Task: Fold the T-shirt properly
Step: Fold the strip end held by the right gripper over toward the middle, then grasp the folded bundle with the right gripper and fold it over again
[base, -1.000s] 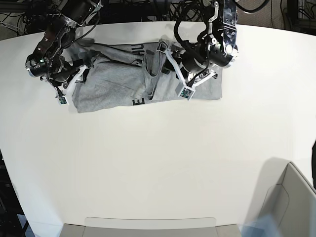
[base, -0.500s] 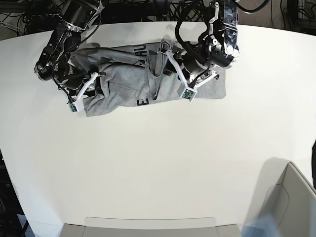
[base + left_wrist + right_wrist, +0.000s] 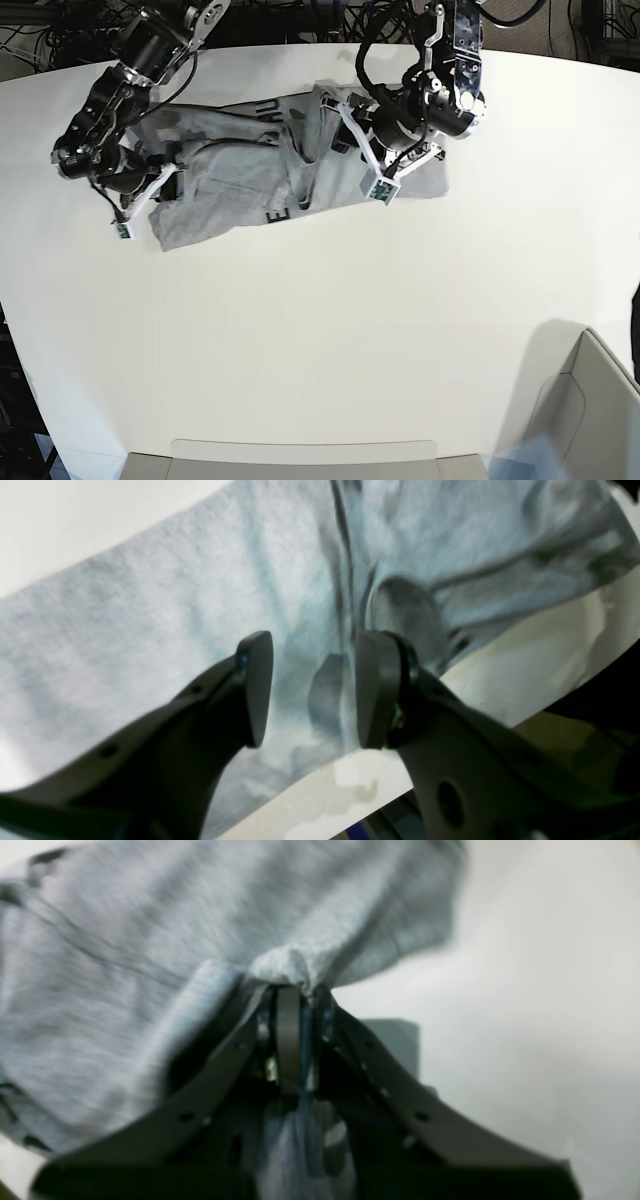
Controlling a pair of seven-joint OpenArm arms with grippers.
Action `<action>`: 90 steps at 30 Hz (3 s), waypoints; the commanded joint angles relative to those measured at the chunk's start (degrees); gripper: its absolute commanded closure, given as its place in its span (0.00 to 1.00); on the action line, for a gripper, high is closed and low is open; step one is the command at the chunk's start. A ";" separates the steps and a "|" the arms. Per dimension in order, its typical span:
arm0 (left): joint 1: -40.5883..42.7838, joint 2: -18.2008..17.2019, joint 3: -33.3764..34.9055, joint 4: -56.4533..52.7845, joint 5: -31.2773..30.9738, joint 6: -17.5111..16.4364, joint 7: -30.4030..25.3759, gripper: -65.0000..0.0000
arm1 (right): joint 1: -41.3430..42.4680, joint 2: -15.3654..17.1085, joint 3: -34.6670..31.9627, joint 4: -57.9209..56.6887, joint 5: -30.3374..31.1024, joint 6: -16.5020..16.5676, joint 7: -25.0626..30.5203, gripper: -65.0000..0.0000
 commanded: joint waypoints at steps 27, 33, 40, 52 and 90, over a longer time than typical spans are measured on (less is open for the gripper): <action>3.39 -4.50 -18.74 0.94 -0.74 0.04 -0.20 0.60 | -7.34 -6.29 -12.59 30.16 -13.05 0.91 -5.54 1.00; 3.92 -4.32 -22.87 0.94 -0.74 -0.14 -0.20 0.60 | -9.98 -6.55 -19.97 36.31 -13.05 0.91 -5.89 1.00; 3.92 -4.50 -27.18 0.85 -0.56 -0.23 -0.20 0.60 | -12.00 -6.55 -31.14 36.57 -12.61 0.91 -5.45 1.00; 4.01 -4.50 -28.23 -3.28 -0.56 -0.23 -0.81 0.60 | -11.56 -6.72 -53.12 36.57 -12.53 0.91 -5.10 1.00; 3.66 -4.50 -28.23 -5.13 -0.56 -0.31 -0.99 0.60 | -14.72 -6.02 -69.03 27.17 -7.51 -42.56 20.40 1.00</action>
